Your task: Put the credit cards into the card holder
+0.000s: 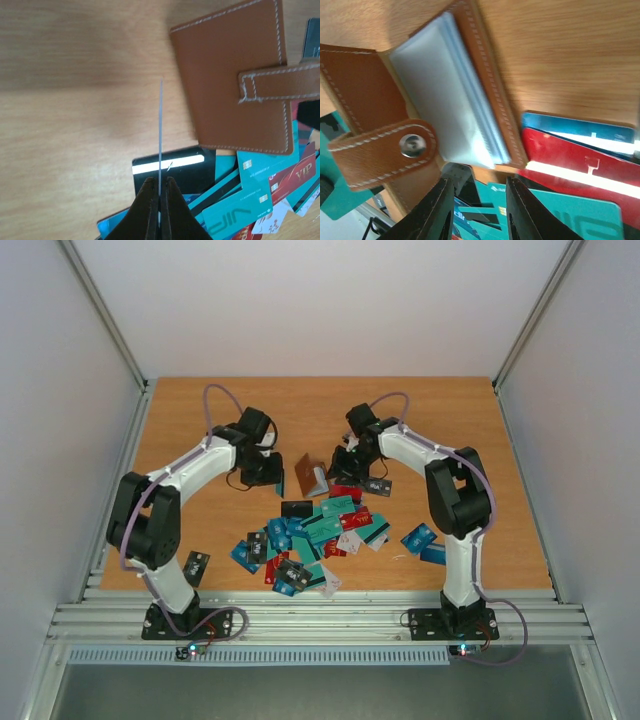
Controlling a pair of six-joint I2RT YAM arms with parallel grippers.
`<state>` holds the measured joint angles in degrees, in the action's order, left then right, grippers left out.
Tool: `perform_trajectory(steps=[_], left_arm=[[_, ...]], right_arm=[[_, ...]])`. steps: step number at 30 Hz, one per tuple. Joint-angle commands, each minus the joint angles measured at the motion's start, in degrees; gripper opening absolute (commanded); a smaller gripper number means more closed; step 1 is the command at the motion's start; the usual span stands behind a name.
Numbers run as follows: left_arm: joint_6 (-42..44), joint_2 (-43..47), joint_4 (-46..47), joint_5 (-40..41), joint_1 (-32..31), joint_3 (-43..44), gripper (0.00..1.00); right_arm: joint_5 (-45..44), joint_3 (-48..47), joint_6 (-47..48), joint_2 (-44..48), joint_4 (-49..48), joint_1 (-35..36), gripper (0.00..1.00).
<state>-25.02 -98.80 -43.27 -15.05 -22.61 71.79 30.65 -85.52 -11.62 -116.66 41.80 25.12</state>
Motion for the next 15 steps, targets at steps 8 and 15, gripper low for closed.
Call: perform_trajectory(steps=[8,15], left_arm=[[2.5,-2.8,2.1,-6.8,3.2,2.2,0.0],[0.6,-1.9,5.6,-12.5,4.5,-2.8,0.0]], right_arm=[[1.7,-8.7,2.0,-3.9,1.4,4.9,0.3],[2.7,-13.4,2.1,-5.3,1.5,7.6,0.3]])
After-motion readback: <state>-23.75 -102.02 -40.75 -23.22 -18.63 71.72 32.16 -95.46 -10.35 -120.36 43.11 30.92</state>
